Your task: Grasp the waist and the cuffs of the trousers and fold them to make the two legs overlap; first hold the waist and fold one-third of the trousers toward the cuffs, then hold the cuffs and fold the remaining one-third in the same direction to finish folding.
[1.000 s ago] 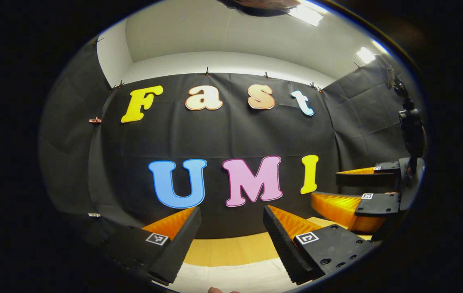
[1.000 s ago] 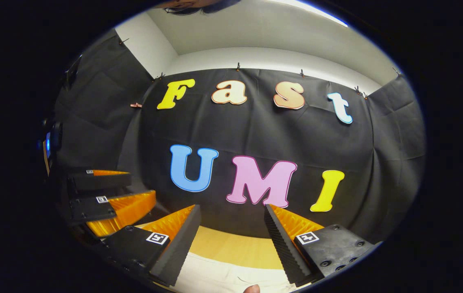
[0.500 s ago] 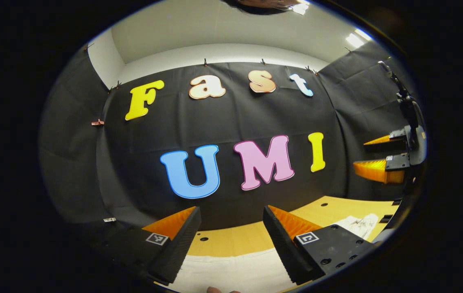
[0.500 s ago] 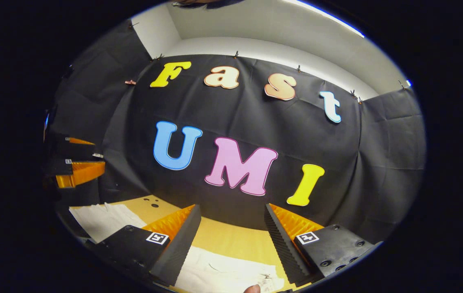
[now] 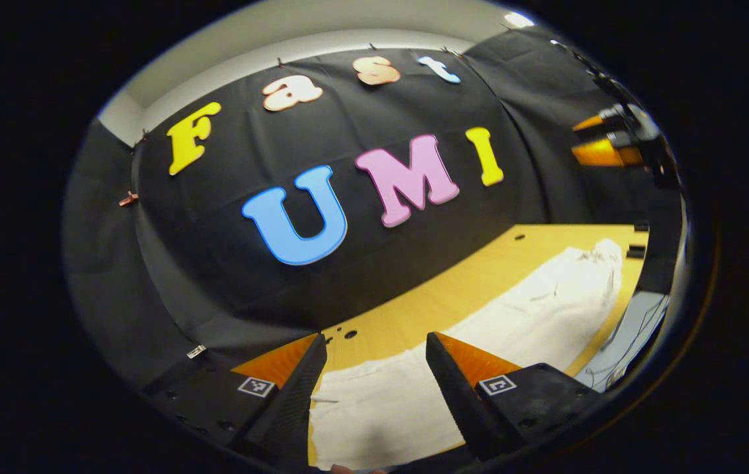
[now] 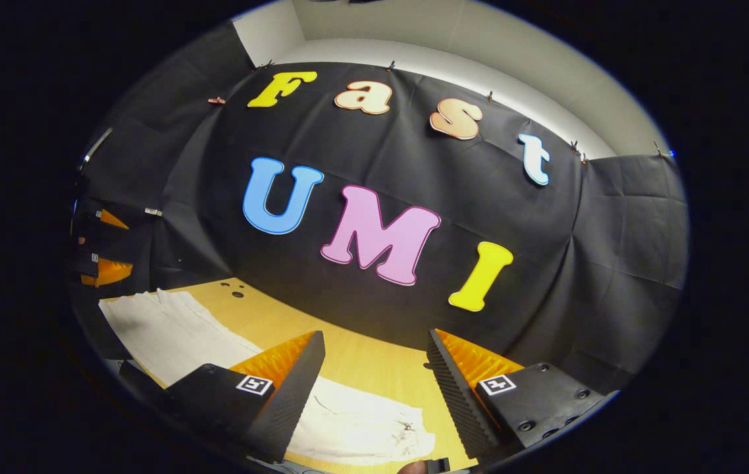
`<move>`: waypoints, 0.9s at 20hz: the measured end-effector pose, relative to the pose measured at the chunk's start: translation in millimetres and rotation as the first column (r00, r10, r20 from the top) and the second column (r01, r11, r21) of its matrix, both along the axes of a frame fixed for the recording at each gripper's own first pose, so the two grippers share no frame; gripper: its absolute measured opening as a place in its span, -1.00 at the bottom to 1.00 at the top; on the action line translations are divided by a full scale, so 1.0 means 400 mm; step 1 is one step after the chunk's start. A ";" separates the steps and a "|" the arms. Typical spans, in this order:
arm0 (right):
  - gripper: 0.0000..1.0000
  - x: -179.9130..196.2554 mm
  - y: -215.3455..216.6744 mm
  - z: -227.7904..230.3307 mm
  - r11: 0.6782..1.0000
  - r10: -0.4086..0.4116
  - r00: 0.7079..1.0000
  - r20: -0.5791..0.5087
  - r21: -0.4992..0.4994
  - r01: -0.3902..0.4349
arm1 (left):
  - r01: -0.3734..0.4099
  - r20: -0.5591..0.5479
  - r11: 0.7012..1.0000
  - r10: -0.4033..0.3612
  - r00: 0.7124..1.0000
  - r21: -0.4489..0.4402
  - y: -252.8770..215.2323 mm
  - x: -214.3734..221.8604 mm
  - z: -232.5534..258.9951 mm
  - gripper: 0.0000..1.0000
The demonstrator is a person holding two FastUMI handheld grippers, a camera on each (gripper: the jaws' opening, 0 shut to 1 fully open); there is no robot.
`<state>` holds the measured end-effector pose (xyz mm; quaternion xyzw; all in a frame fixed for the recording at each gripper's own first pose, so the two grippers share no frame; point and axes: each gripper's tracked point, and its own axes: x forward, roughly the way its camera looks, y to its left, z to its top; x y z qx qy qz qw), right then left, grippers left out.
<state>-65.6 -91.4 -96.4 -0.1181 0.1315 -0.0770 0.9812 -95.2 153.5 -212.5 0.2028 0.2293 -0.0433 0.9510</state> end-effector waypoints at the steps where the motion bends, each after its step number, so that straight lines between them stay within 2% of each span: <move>1: 0.95 -0.006 -0.007 -0.001 1.000 -0.008 1.000 -0.003 0.000 0.008 | 0.022 -0.037 0.999 -0.021 0.999 0.036 0.014 -0.022 -0.040 0.92; 4: 0.95 -0.019 -0.026 -0.004 0.999 -0.034 0.999 -0.009 0.001 0.034 | 0.106 -0.161 0.983 -0.082 0.983 0.150 0.057 -0.099 -0.168 0.92; 7: 0.95 -0.027 -0.031 -0.012 0.999 -0.040 0.999 -0.017 -0.003 0.040 | 0.211 -0.279 0.949 -0.142 0.950 0.235 0.085 -0.167 -0.285 0.93; 9: 0.95 -0.030 -0.037 -0.007 0.999 -0.044 0.999 -0.015 -0.003 0.044 | 0.294 -0.356 0.912 -0.184 0.916 0.286 0.101 -0.210 -0.361 0.92; 13: 0.95 -0.030 -0.051 -0.002 0.998 -0.059 0.998 -0.010 -0.003 0.059 | 0.430 -0.488 0.841 -0.240 0.840 0.327 0.132 -0.279 -0.473 0.93; 18: 0.95 -0.025 -0.059 -0.008 0.997 -0.071 0.997 -0.014 0.014 0.072 | 0.551 -0.601 0.733 -0.244 0.761 0.400 0.197 -0.320 -0.561 0.92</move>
